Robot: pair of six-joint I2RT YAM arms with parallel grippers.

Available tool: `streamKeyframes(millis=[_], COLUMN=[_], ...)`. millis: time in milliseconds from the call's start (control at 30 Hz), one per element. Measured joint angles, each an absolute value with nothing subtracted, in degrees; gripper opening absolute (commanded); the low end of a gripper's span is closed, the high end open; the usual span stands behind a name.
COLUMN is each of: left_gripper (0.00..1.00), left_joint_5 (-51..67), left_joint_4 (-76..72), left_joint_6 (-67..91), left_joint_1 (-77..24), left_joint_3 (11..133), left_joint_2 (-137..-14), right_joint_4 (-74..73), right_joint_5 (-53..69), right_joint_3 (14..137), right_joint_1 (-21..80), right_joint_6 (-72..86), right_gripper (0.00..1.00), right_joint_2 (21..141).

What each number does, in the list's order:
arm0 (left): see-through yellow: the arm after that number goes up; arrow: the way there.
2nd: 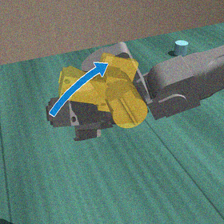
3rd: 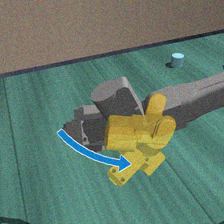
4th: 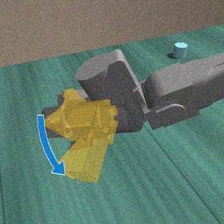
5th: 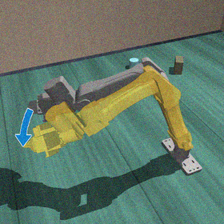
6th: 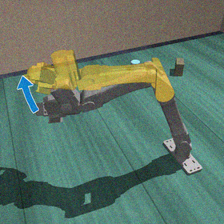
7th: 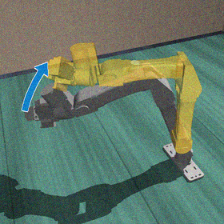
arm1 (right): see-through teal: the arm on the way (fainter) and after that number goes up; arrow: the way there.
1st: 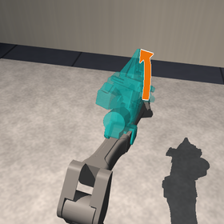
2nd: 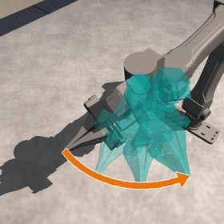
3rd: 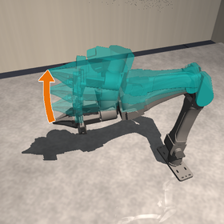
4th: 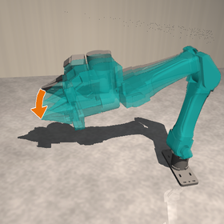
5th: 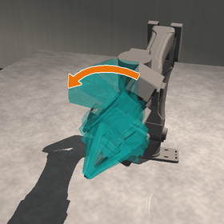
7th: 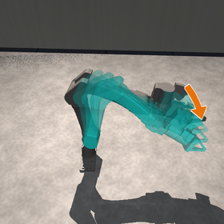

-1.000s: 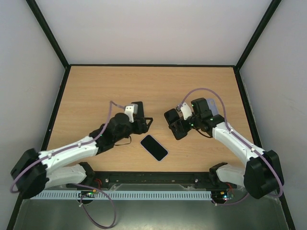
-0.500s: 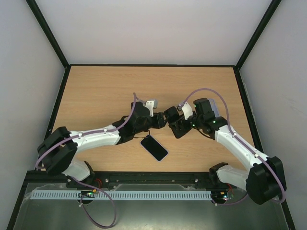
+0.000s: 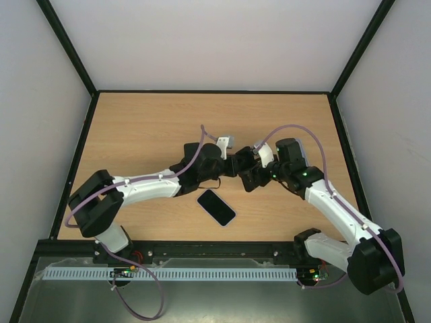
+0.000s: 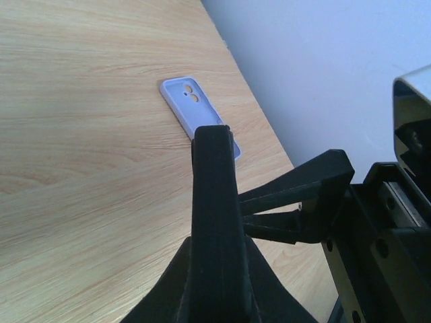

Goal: Take the phone out of the phone case

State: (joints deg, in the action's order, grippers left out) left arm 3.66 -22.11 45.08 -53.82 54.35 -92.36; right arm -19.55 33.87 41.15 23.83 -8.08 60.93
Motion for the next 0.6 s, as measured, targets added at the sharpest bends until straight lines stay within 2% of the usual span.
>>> streamKeyframes(millis=[67,167,333,433,567,600], left_gripper=[0.03,0.03,0.03,0.03,0.03,0.03], left_joint_5=[3.95,3.9,2.35,2.83,8.38,10.2], left_joint_4=[-22.02,-21.74,-15.97,-11.77,-8.6,-8.16], left_joint_6=[43.92,42.68,39.22,36.36,32.29,30.96], left_joint_1=[-53.84,-53.82,-53.15,-51.0,-46.92,-46.0], left_joint_3=[54.7,54.7,53.06,49.67,47.2,46.94], left_joint_2=[-92.2,-91.61,-86.32,-78.54,-68.79,-66.81], right_joint_4=[-19.38,-19.14,-16.86,-17.17,-20.49,-21.28], right_joint_5=[33.87,33.93,35.79,37.58,43.09,44.93], right_joint_3=[41.04,40.93,40.86,42.26,48.01,49.06], right_joint_1=[23.68,23.68,23.62,23.57,23.53,23.53], right_joint_6=[-8.23,-8.19,-6.92,-6.09,-5.06,-4.86], right_gripper=[0.7,1.0,0.98,0.98,1.0,0.97], right_joint_2=[60.49,59.9,55.83,53.6,55.0,55.35])
